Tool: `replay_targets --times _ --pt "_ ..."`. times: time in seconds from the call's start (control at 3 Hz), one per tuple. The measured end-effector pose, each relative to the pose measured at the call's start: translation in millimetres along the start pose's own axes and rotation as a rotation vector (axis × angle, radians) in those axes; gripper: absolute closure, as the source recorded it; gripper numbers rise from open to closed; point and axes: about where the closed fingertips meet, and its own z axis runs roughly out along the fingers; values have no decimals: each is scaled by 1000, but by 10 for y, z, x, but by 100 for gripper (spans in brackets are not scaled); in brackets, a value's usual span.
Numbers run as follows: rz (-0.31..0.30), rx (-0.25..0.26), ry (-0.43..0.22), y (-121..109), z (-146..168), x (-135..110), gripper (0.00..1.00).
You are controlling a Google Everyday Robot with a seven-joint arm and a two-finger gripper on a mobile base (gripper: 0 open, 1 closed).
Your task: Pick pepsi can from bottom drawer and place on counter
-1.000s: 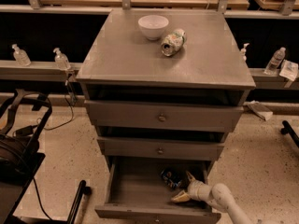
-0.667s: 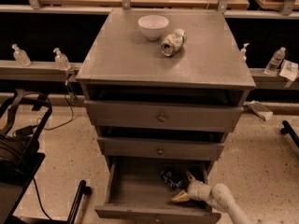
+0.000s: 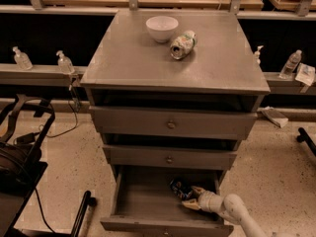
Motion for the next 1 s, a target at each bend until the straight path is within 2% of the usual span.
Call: replay_targets --times 0.33,0.67,1.0 --pt "0 0 0 0 0 -1 32" --pt "0 0 0 0 1 -2 48" --pt "-1 -1 0 0 1 -4 79"
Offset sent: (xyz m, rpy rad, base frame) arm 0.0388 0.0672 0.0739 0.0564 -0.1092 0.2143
